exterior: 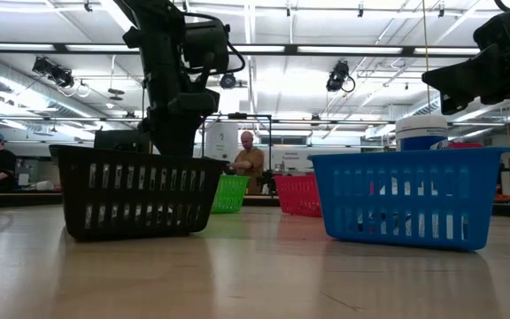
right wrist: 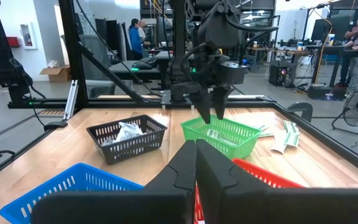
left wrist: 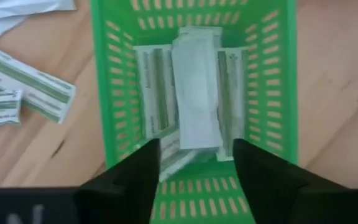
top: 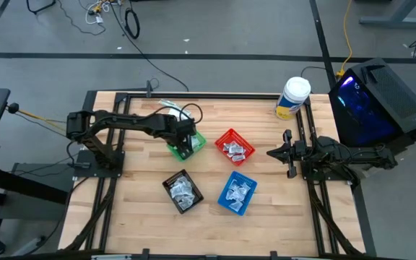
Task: Pick & Place First Aid Supplies
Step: Put the green bandage pack into the green bin
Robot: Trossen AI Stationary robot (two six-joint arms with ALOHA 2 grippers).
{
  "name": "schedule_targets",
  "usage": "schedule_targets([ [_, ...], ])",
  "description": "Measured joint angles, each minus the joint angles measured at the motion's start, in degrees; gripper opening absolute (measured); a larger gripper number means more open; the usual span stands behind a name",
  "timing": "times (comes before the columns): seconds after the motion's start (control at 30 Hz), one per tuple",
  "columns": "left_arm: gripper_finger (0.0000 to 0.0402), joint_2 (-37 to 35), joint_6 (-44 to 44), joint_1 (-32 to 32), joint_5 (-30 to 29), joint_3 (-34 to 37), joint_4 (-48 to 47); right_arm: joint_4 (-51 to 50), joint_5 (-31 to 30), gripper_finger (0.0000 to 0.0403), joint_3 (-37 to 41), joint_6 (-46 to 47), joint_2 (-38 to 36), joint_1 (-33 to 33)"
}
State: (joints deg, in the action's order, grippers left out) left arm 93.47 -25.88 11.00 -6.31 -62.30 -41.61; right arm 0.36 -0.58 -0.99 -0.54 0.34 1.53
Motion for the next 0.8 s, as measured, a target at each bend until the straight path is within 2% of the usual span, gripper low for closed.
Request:
schedule_targets([
  [0.13, 0.0251, 0.0, -0.2, -0.3, -1.0, 0.0, 0.2, 0.0, 0.0, 0.0013, 0.0, 0.0, 0.0, 0.0],
  [0.23, 0.0266, 0.0, 0.6, -0.6, -0.3, 0.0, 0.3, 0.0, 0.0, 0.0013, 0.0, 0.0, 0.0, 0.0],
  [0.53, 0.0270, -4.4, 6.2, 1.1, 0.1, 0.0, -1.8, 0.0, 0.0, 0.0013, 0.0, 0.0, 0.0, 0.0],
  [0.8, 0.0270, -9.3, 8.6, 5.8, -0.1, 0.0, -5.8, 0.0, 0.0, 0.0013, 0.0, 0.0, 0.0, 0.0],
])
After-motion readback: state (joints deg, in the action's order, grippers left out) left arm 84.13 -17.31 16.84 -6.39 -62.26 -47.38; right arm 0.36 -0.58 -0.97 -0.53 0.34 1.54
